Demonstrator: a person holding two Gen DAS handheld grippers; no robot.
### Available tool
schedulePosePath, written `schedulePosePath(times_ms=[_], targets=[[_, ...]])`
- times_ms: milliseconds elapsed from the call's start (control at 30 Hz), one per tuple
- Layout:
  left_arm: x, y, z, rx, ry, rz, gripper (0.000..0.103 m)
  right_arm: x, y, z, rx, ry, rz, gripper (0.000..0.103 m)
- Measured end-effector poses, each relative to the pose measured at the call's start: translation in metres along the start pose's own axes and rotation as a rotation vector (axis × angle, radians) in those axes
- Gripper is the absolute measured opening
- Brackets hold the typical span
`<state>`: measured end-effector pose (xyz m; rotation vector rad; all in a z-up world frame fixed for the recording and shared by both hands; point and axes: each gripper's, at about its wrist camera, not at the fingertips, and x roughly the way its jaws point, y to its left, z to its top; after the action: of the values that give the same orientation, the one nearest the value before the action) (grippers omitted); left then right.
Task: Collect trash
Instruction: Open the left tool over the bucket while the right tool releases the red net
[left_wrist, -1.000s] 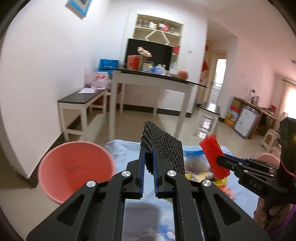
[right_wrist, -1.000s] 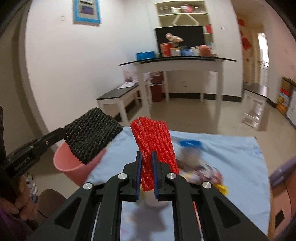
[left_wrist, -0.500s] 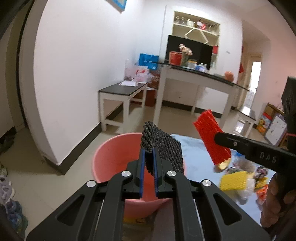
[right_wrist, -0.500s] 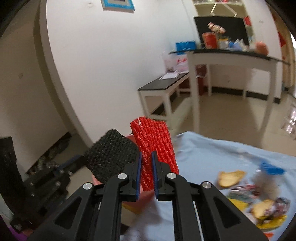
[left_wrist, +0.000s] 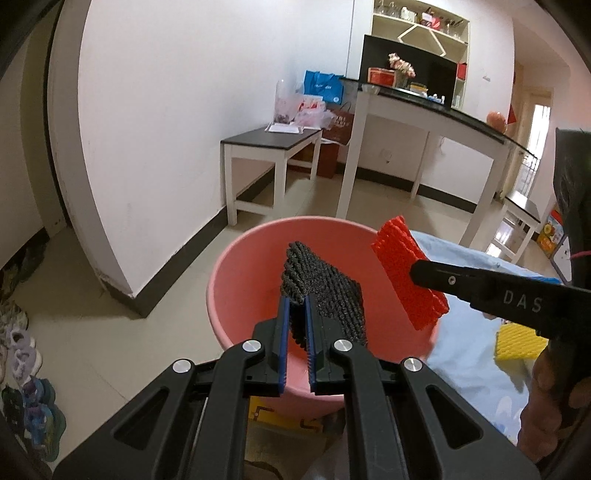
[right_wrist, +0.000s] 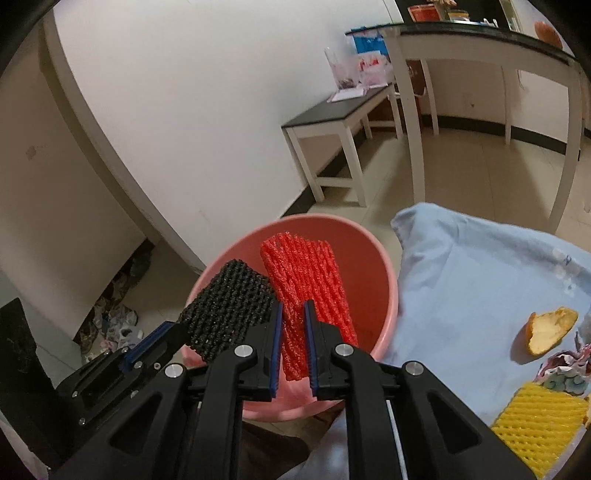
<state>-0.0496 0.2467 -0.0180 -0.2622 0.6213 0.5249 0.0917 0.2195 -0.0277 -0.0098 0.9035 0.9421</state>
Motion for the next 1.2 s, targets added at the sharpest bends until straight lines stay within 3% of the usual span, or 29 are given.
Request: schedulePosePath(times_ms=[367,500,1200], targets=[[0.021,0.000,-0.001,-0.035,0.082,0.055,0.011,0.002,-0.005,-0.008,-0.020,0.005,-0.004,0.027],[0.019,0.000,-0.002,-0.040,0.096,0.063,0.012,0.001,-0.007,-0.008,-0.022,-0.006,0.002,0.039],[-0.002,-0.008,0.000,-0.032,0.064,0.044,0.012,-0.043,-0.009,-0.017,-0.050,-0.074,-0.001,0.042]])
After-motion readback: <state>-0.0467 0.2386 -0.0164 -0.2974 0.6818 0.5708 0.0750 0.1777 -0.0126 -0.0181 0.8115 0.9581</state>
